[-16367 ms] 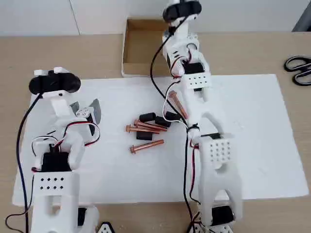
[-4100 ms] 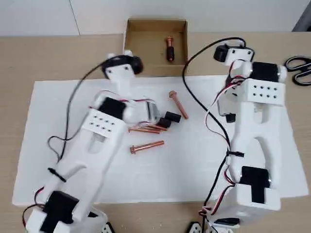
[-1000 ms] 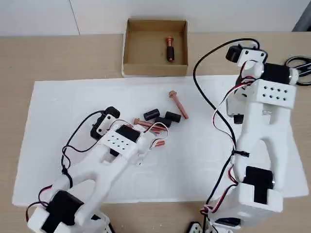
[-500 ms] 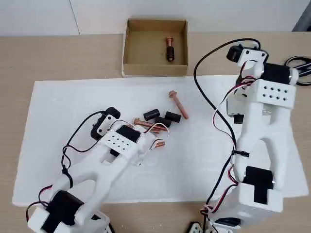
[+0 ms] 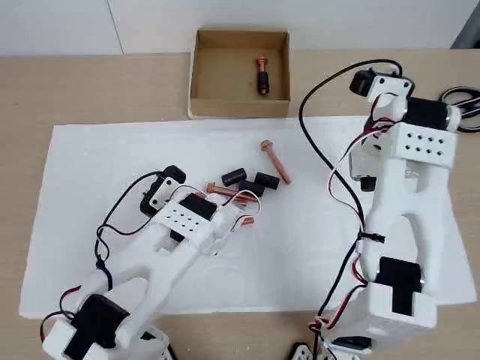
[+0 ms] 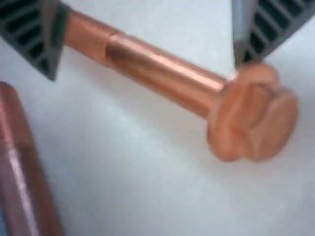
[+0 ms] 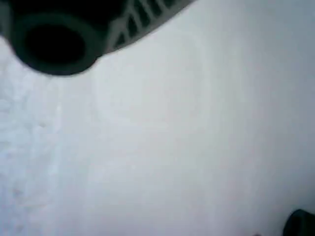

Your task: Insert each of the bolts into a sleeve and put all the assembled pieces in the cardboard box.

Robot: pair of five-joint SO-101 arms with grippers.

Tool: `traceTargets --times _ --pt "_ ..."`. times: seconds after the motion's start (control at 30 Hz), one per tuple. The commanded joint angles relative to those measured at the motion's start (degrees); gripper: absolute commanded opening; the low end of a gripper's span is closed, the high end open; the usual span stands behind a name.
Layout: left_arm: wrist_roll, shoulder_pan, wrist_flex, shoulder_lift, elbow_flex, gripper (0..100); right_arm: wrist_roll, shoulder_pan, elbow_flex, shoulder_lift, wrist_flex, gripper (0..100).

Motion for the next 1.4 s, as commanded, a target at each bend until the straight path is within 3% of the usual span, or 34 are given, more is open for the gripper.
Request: traceTargets --times 0.0,0.73,0.97,1.37 --pt "0.09 0.00 -0.70 -0.18 0.04 18 -0.70 0.31 -0.18 -3.21 -0.40 2.0" --pt "0.09 -0.88 -0.44 -0.26 -1.54 18 -0.70 0.31 -0.26 -3.30 -0.48 2.0" --pt "0.09 -4.22 0.09 -0.26 -2.33 10 -0.70 0.31 -0.35 -3.30 -0.48 2.0" --pt "-0.26 -4.48 0.26 -0.26 -2.42 9 -0.70 0.31 -0.35 -3.30 -0.84 2.0"
